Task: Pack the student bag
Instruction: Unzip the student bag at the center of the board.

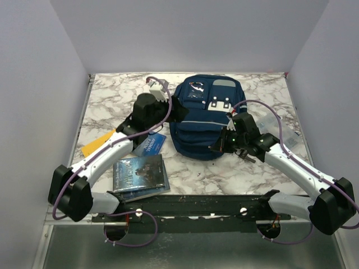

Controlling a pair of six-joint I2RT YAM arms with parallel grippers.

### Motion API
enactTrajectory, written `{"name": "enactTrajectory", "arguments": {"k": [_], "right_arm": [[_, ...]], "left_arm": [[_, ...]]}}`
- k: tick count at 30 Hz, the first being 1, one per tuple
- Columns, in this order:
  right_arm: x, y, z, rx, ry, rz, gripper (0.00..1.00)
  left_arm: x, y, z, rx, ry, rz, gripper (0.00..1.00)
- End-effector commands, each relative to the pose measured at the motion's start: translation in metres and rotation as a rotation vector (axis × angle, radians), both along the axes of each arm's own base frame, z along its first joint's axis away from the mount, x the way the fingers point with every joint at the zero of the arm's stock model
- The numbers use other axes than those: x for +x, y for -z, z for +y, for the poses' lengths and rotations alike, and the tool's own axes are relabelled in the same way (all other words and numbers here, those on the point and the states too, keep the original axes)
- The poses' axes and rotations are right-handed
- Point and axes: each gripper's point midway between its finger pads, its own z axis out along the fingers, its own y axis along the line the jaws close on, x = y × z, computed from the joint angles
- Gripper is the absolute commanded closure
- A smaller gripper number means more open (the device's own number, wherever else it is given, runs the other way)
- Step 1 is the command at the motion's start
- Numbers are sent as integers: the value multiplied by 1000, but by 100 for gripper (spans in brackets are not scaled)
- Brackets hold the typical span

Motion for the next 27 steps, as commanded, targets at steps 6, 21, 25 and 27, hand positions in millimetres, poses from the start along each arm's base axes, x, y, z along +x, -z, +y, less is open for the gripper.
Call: {"name": "enactTrajectory", "arguments": {"k": [6,21,25,27], "right_arm": [[-16,-9,28,120,-134,72,99],[-51,20,32,215,-172,209,72],[-35,18,24,153,-91,174,61],[-22,19,11,105,17,163,54]], "left_arm": [[-94,21,-35,-45,202,-254,24],[-146,87,-52,-226,59,516,34],[-152,93,-42,-213,-26,656,35],[-155,95,-42,-208,-39,703,37]]}}
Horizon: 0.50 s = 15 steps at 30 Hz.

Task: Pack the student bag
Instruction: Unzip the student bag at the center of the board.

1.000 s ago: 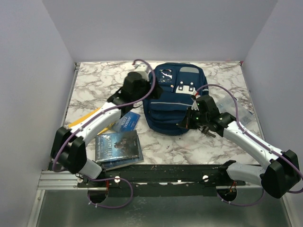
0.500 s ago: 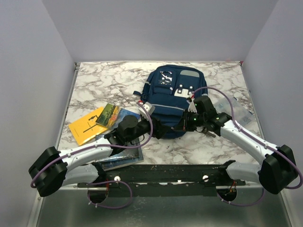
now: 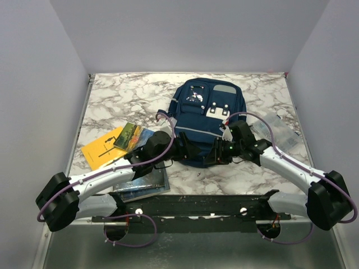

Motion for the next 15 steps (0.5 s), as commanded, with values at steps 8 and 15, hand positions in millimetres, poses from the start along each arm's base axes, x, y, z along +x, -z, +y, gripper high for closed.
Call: {"name": "enactTrajectory", "arguments": {"k": [8,15], "right_arm": [[61,-15,-58,-100,514,3,46],[60,-3,-70,-81,708,89,33]], "left_arm": [[-14,39,4,236,-53,239,45],[-16,38,-8,427,-66,122,45]]}}
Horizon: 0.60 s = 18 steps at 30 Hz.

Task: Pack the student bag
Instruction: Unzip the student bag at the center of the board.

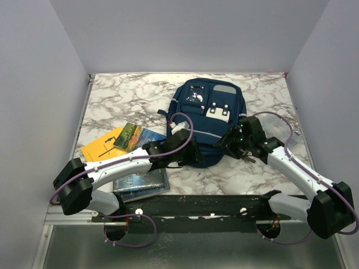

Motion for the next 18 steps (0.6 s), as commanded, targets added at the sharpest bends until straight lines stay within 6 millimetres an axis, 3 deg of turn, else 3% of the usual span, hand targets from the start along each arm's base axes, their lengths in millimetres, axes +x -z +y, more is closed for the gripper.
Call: {"name": "enactTrajectory", "arguments": {"k": [1,4,8,11,14,18], "right_arm": [[3,4,-12,40,202,33,29],[4,6,-12,108,272,35,19],[8,12,-5,166,295,50,17],[12,20,0,178,303,82,21],[21,22,1,188,321,55,34],[29,29,0,179,338,41,43]], "left_arm": [[-1,3,1,166,2,-85,45],[-2,11,-4,216,12,-76,46],[4,18,-3,268,-1,-88,51],[7,17,-3,285,1,-112,51],[6,20,-8,294,36,-111,52],[5,19,-17,303,90,-125,52]]}}
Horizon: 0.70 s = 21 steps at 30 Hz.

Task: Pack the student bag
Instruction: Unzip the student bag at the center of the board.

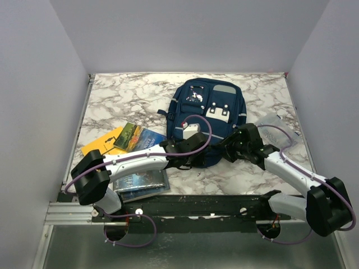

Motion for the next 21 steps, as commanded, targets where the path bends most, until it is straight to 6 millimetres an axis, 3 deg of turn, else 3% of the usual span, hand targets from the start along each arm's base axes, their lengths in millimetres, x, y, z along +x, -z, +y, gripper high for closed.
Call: {"name": "enactTrajectory", "arguments": {"k": [1,4,6,7,17,21], "right_arm": [[17,3,-1,5,52,-38,47],[18,8,6,16,26,-10,65],[18,7,12,31,1,2,78],[18,7,14,38,-8,7,80],[16,0,8,29,15,-12,82],[14,3,8,24,7,-3,82]], "left_arm": [[4,-4,-11,36,62,-36,52],[5,-4,-16,40,79,-38,52],[5,-3,-20,44,94,-35,58],[5,-2,-22,49,100,-31,58],[18,1,-8,107,-1,-54,55],[20,5,2,143,-13,-76,50]]}}
